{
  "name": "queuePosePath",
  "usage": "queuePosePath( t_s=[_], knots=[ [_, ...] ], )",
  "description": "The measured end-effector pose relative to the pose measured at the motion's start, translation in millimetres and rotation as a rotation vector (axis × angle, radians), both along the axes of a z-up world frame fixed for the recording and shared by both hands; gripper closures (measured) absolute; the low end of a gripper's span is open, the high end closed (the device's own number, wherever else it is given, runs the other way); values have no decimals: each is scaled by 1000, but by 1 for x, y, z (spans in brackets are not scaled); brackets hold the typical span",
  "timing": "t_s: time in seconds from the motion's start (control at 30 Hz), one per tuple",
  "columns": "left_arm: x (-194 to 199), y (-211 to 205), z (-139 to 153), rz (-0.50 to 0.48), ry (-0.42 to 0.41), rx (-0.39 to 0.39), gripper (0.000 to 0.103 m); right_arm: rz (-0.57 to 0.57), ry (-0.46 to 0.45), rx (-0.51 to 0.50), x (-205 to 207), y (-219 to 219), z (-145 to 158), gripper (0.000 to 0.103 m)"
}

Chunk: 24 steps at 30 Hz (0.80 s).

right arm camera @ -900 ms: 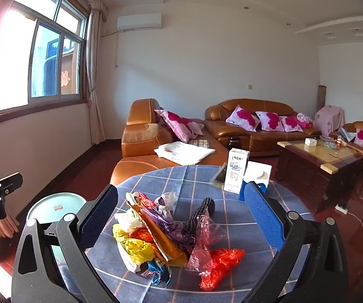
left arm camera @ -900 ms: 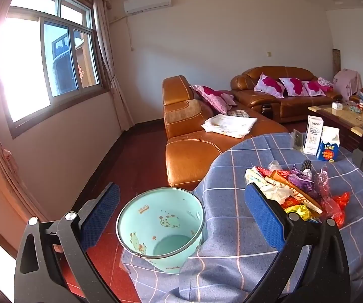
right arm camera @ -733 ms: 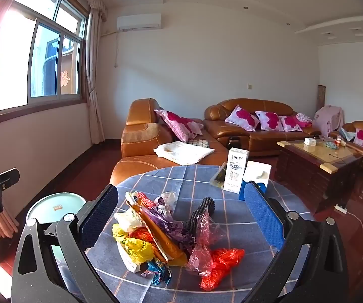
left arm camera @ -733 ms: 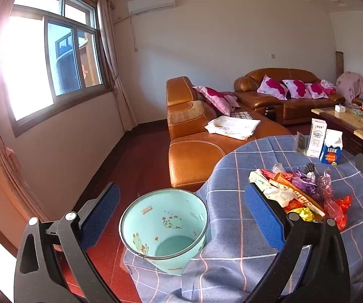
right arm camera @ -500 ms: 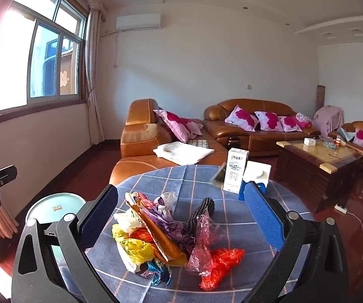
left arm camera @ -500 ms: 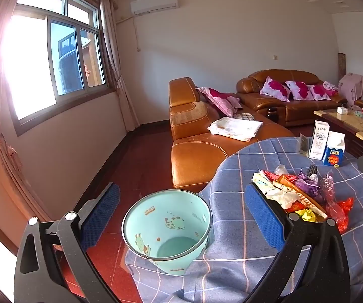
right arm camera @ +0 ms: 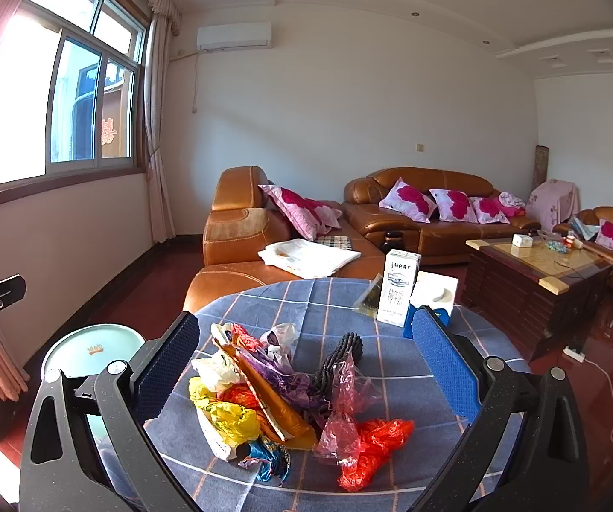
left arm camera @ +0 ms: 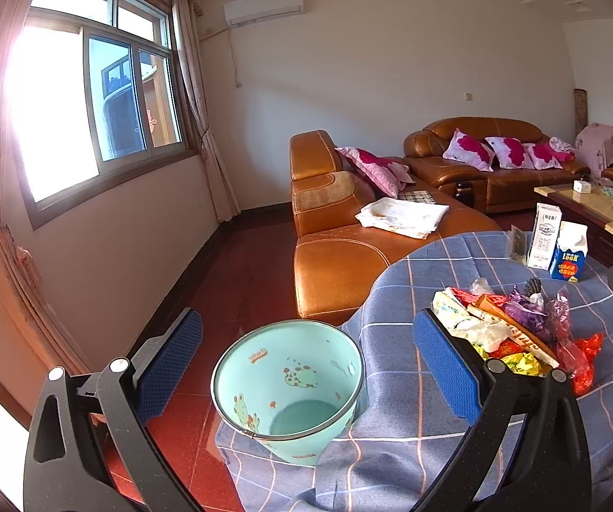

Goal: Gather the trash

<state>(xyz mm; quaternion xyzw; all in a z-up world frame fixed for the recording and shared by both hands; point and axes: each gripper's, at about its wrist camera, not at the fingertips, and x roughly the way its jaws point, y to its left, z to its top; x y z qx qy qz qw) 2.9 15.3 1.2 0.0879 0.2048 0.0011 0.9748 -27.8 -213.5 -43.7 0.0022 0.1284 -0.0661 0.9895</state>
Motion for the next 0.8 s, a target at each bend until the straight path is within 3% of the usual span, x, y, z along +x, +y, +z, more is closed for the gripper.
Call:
queuePosePath(
  t_s=[0.8],
  knots=[
    [1,4,1,8,-4,5,6,-1,0,-5,-2,2,2,5]
  ],
)
